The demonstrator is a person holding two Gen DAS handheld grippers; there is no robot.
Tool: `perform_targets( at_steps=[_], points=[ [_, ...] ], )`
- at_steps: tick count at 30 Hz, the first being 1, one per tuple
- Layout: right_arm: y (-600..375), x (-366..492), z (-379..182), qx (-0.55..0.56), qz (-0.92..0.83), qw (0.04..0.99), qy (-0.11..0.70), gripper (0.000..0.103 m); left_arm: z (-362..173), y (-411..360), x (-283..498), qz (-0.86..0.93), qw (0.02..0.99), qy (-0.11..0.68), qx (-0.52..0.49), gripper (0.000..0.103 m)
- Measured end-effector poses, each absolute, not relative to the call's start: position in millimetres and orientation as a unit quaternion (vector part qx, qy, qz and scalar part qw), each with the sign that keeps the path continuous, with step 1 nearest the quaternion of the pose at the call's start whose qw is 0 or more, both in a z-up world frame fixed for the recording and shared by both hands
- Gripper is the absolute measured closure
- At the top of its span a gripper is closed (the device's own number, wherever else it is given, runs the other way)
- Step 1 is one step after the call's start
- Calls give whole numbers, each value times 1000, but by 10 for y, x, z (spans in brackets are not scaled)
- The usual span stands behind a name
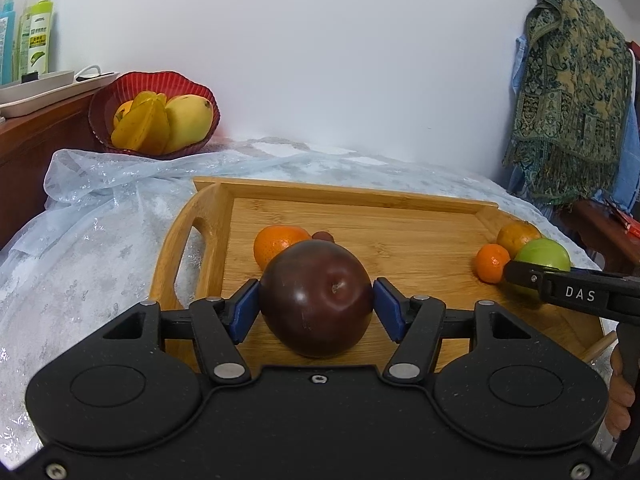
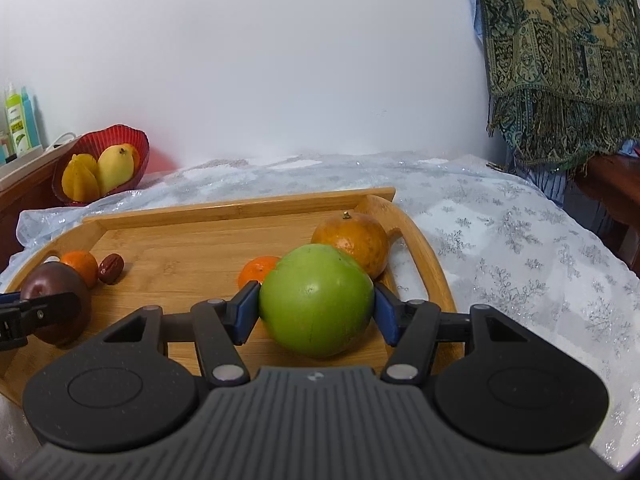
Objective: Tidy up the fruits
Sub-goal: 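Carry the dark purple fruit with the left tool while the right tool carries the green fruit onto the tray, then open the left tool releasing the dark fruit while the right tool releases the green fruit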
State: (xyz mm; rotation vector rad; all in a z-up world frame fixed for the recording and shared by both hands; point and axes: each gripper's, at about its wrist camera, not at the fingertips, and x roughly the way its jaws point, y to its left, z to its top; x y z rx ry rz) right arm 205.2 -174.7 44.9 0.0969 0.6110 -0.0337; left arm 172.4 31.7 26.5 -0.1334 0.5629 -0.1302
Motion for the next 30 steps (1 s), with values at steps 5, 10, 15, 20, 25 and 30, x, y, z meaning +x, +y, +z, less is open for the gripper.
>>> perform_targets(
  at_steps=[5, 10, 15, 20, 25, 30],
  points=[
    [-1741, 2054, 447, 45, -16, 953, 300, 40, 276, 335, 1714, -61, 958, 274, -66, 42],
    [-1736, 2046, 444, 41, -13, 953, 299, 35, 252, 334, 1718, -50, 957, 279, -55, 37],
    [-1719, 2025, 462, 38, -7, 956, 292, 28, 254, 349, 1710, -51, 958, 277, -58, 31],
    [-1671, 1997, 456, 28, 0, 956, 292, 22, 251, 352, 1698, -50, 958, 277, -56, 24],
    [-1662, 1956, 465, 24, -5, 957, 288, 17, 254, 339, 1666, -50, 959, 275, -54, 18],
    [-1710, 1897, 484, 42, -13, 958, 283, 14, 264, 353, 1622, -51, 960, 270, -57, 13]
  ],
)
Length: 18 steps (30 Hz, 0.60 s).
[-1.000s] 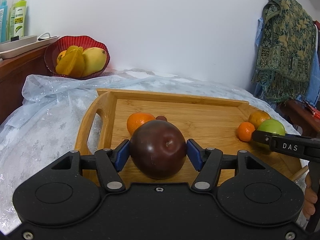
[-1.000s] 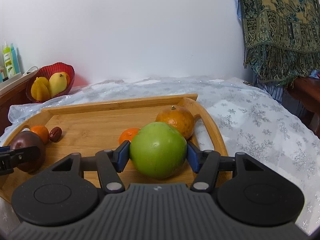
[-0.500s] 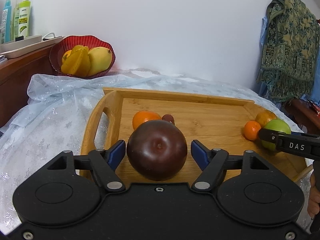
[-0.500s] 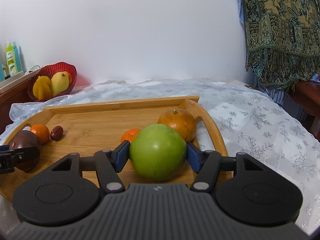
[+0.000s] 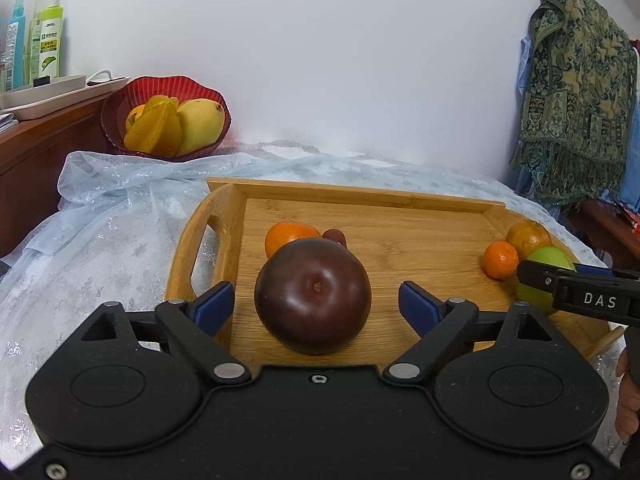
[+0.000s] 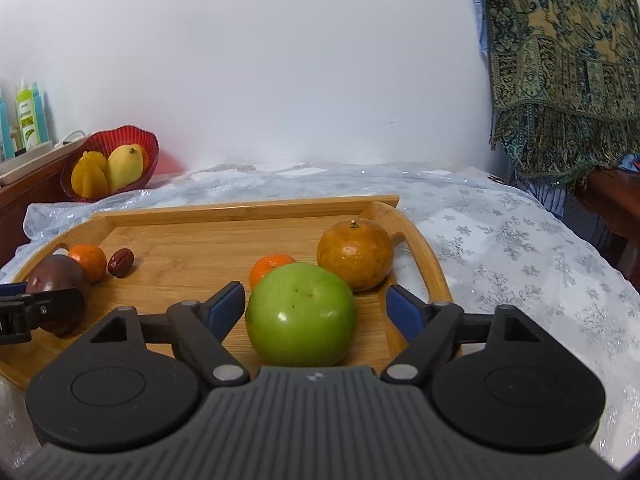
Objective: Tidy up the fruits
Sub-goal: 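Open the left tool releasing the dark fruit while the right tool releases the green fruit, then move the left tool to a red date while the right tool moves to a mandarin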
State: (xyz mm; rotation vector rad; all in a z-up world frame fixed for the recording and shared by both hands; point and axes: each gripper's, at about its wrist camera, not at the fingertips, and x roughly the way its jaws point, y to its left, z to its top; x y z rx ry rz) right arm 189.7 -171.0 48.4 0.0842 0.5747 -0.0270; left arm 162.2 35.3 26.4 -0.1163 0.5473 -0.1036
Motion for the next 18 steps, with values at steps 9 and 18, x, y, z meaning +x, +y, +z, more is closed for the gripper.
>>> perform_targets(
  at_steps=[9, 18],
  points=[
    [-1709, 1556, 573, 76, -23, 964, 253, 10, 318, 425, 1378, -52, 962, 256, -78, 8],
    [-1605, 942, 535, 101, -9, 970, 221, 2, 366, 571, 884, -55, 969, 223, -91, 4]
  ],
)
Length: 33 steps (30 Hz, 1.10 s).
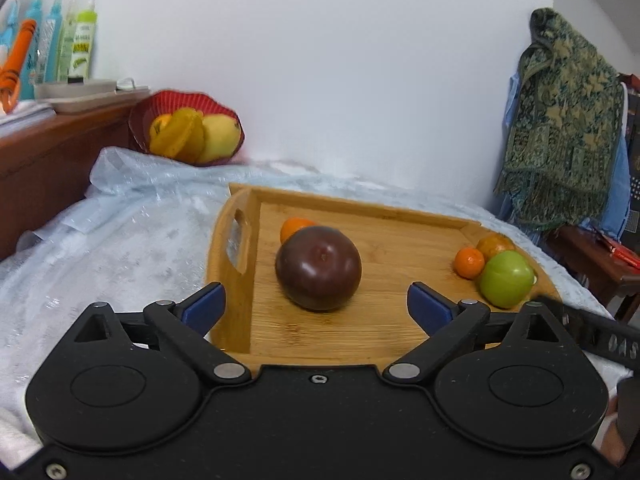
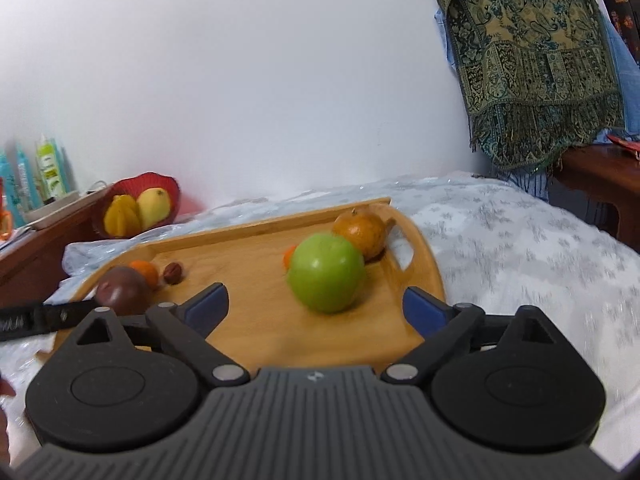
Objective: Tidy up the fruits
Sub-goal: 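Move the left tool to a red date while the right tool moves to a mandarin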
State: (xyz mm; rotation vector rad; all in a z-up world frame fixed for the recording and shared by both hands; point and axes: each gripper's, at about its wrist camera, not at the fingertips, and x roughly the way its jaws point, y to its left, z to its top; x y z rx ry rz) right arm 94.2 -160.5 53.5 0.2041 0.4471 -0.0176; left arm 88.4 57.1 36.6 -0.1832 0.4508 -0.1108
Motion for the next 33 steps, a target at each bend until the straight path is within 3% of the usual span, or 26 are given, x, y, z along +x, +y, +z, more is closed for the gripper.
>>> perform_targets(
  at_steps=[11, 20, 23, 28, 33],
  points=[
    [-1359, 465, 479, 57, 19, 977, 205, 0, 330, 685, 310, -62, 976, 196, -76, 1],
    [-1040, 266, 428, -11, 79, 976, 201, 3, 146, 722, 92, -57, 973, 219, -50, 2],
    [-953, 235, 401, -31, 90, 975, 201, 7, 101, 780, 83, -62, 970, 229, -55, 13],
    [-863, 231, 369, -52, 103, 972, 203, 20, 29, 814, 59, -52, 968, 239, -50, 43],
    [-820, 282, 335, -60, 100, 970, 211, 33, -41, 795, 27, -44, 967, 248, -32, 49]
  ],
)
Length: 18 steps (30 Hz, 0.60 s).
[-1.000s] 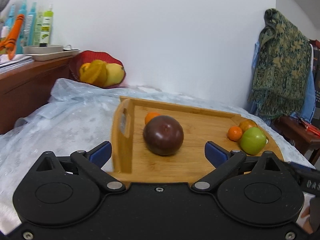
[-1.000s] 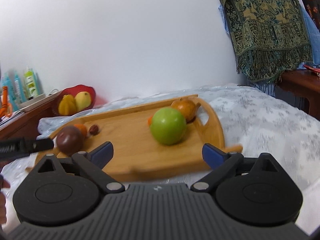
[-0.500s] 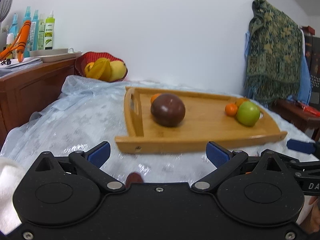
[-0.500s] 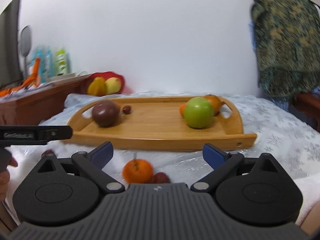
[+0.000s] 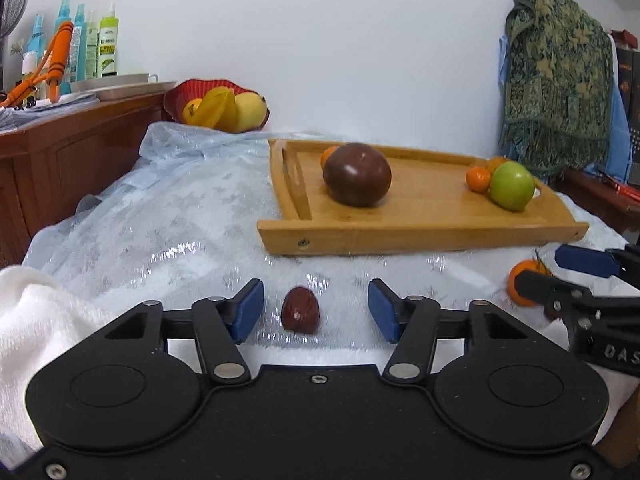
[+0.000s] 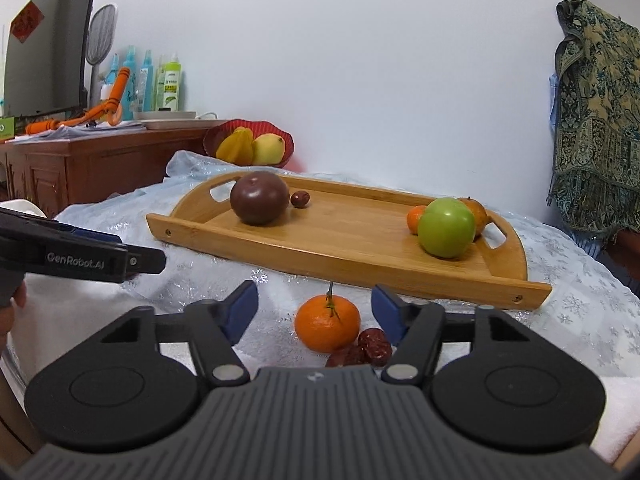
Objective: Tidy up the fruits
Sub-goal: 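Move the left tool to a red date while the right tool moves to a mandarin, then grasp the red date with the left tool while the right tool grasps the mandarin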
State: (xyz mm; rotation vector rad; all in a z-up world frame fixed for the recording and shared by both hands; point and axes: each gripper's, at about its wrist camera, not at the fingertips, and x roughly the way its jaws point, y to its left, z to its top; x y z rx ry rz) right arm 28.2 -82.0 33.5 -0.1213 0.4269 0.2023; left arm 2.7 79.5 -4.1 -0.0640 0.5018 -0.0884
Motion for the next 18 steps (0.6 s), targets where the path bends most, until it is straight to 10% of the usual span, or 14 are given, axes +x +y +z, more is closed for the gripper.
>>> perform_targets(
  at_steps=[18],
  points=[
    [-770, 375, 224, -78, 88, 966, 229, 49, -106, 822, 76, -32, 966, 253, -33, 80]
  ],
)
